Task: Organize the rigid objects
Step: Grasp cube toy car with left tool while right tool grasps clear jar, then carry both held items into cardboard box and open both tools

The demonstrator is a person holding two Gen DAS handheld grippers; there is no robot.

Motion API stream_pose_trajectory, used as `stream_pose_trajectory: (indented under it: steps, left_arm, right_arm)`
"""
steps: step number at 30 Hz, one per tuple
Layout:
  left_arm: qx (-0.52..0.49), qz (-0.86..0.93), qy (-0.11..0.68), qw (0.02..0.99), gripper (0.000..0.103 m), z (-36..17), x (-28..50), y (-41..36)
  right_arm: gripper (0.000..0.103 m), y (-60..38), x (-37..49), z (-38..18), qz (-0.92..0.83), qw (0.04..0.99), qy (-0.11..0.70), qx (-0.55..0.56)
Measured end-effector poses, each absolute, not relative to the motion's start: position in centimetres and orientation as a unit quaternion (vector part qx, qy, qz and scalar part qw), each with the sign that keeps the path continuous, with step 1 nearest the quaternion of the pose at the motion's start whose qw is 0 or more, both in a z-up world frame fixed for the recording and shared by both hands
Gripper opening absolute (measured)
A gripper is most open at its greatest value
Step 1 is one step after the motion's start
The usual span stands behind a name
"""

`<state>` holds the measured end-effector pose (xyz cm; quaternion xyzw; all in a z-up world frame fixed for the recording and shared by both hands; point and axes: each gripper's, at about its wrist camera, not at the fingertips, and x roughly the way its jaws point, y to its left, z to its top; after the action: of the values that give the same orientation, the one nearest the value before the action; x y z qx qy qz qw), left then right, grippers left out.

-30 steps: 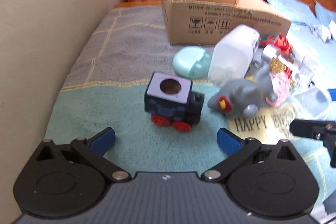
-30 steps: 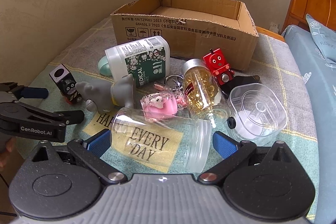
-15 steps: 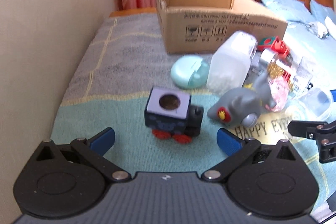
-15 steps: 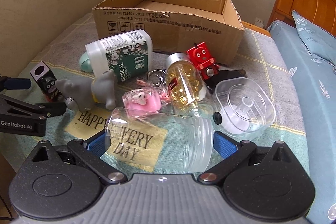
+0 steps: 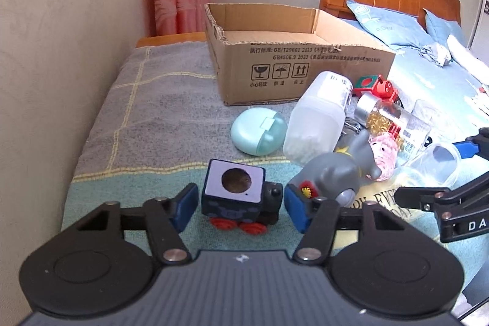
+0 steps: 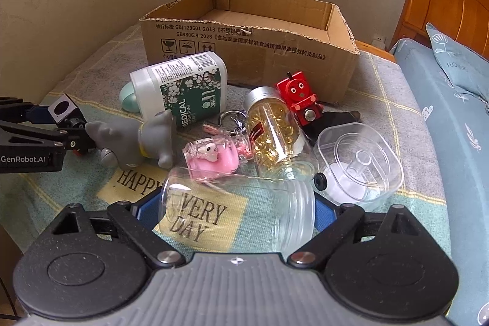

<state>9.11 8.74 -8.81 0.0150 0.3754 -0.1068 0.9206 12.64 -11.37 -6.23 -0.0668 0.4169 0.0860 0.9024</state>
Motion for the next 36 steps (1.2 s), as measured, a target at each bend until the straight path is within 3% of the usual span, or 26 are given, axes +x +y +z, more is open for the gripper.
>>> stream_pose_trajectory:
  steps: [12, 23, 36]
  left_arm:
    - [0.025, -0.1, 0.402, 0.91, 0.05, -6.3, 8.8, 8.5]
    - [0.036, -0.105, 0.378, 0.919, 0.05, -2.6, 8.9, 7.9]
    - [0.073, -0.132, 0.325, 0.934, 0.05, 3.2, 16.7, 3.7]
  right_arm:
    - [0.096, -12.8, 11.9, -4.8, 0.124, 0.895, 0.42, -0.085]
    - [0.096, -14.4, 11.3, -1.9, 0.154, 0.9, 0.395, -0.097]
    - [0.096, -16.8, 15.6, 3.5, 0.145, 0.926, 0.336, -0.091]
